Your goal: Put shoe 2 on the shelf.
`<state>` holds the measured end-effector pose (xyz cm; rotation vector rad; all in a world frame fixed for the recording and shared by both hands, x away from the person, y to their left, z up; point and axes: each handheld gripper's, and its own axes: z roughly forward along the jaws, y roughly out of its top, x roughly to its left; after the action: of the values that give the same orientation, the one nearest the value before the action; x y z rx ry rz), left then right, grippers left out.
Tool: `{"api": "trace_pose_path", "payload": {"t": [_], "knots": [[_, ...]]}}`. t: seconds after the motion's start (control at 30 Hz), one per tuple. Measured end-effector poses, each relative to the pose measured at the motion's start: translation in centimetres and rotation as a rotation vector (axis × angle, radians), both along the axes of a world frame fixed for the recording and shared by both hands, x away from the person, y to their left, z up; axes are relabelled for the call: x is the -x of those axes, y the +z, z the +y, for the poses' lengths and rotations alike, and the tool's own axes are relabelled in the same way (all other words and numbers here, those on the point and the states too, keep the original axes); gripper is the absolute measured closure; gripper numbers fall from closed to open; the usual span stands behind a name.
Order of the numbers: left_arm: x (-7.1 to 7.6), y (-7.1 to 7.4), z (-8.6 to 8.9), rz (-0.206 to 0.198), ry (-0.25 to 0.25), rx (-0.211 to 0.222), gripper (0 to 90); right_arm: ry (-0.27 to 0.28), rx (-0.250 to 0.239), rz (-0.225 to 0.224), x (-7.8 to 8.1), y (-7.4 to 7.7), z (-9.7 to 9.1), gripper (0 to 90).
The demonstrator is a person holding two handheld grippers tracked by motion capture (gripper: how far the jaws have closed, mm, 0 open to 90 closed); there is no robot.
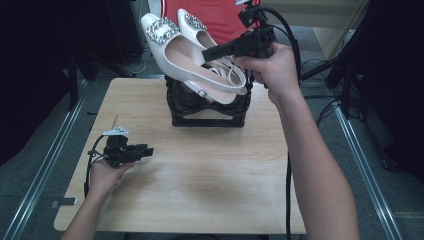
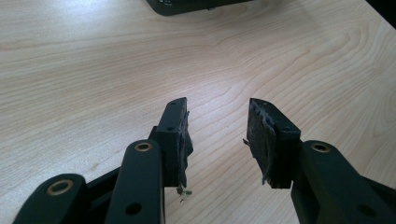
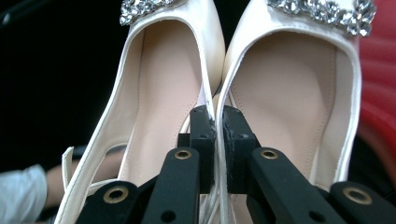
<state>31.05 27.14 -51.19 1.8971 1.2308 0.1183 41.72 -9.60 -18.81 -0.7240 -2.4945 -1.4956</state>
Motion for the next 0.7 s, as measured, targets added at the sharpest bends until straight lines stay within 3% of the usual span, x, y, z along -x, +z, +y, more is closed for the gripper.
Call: {"api": "trace_pose_path", "payload": {"t": [0.17,0.27,0.57,0.7], "knots": [[-0.1,0.0,0.0,-0.003,-0.001,0.000,58.6,-0.130,-0.083,0.065,-1.6,0.7,0.5,86.0],[-0.1,0.0,0.1,-0.006,-0.004,0.002,58.6,-0.206,-0.126,0.063,-2.3,0.9,0.7,86.0],[-0.2,-0.1,-0.2,-0.004,-0.013,0.004,58.7,-0.383,-0.256,0.128,-4.5,1.6,0.6,85.9],[-0.2,-0.1,-0.3,-0.003,-0.012,0.010,58.7,-0.453,-0.277,0.126,-5.5,2.0,0.5,85.9]]}}
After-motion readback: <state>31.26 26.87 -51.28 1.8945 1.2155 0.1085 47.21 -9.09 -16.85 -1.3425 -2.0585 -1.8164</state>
